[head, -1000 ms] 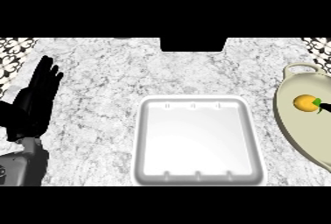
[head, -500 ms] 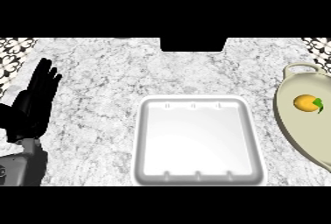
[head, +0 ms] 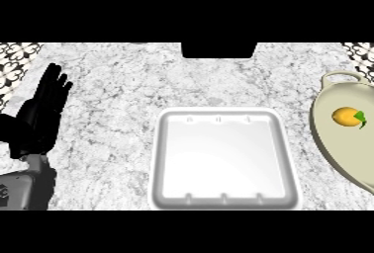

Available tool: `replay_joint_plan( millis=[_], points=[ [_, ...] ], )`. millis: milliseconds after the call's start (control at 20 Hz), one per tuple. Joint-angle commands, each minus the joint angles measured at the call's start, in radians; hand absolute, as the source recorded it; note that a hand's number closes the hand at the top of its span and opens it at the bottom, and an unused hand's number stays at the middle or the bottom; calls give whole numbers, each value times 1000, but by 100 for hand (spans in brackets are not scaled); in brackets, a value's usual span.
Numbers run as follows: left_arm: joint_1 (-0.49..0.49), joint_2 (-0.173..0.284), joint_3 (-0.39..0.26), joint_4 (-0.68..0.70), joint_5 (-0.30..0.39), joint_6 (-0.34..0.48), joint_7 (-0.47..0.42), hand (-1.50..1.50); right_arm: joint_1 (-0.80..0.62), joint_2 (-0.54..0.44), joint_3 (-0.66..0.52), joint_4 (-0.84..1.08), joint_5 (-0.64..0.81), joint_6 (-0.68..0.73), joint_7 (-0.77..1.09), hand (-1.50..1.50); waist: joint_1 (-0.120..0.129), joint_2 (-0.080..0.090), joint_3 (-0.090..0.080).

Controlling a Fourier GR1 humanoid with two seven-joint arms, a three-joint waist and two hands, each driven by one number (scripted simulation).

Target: Pick the lemon from the tray and place it in the pot

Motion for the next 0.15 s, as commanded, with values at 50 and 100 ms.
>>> replay_joint_plan(
  millis=[50,100],
  points=[
    [49,-18,-7,-52,1,2,-7,0,44,1,12,53,-1,34,-111,-150,6,0,2],
    [31,-31,-26,-18,-28,17,-23,0,36,-78,2,61,-14,87,-53,-150,2,1,1]
  ],
)
